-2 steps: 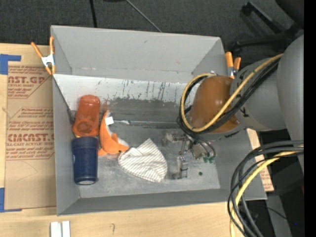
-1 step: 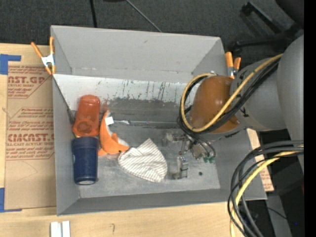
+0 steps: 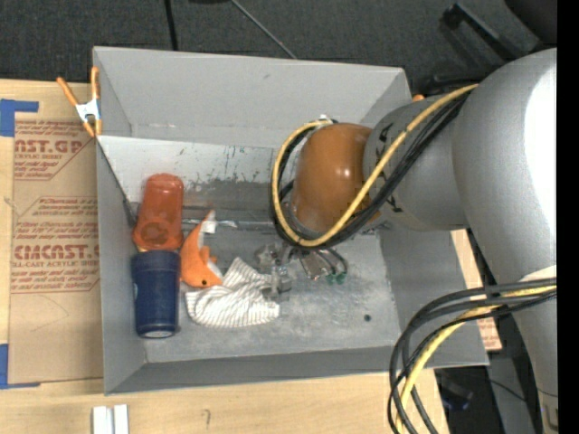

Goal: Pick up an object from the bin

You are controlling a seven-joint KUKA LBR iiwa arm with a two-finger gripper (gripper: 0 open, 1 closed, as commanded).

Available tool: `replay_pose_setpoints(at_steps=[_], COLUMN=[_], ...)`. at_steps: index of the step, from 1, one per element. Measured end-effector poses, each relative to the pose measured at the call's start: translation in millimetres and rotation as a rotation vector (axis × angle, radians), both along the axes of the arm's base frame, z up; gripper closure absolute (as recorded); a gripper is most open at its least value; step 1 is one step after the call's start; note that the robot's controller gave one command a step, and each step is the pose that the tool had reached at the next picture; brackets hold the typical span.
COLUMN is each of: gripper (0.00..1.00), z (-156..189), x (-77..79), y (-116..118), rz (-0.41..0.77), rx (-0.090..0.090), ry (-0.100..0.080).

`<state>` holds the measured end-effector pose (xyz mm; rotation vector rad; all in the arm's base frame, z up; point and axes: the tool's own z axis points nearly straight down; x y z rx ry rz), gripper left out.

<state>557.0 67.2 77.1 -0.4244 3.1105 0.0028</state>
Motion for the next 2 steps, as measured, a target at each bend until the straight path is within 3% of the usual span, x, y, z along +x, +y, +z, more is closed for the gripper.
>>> replay_pose_setpoints(at_steps=[1, 2], gripper=[1.00, 1.00], z=[0.0, 212.6], x=[0.0, -2.0], y=[-0.1, -15.9], rz=[0.000, 0.057], rx=[0.000, -0.002], ry=[0.000, 0.000])
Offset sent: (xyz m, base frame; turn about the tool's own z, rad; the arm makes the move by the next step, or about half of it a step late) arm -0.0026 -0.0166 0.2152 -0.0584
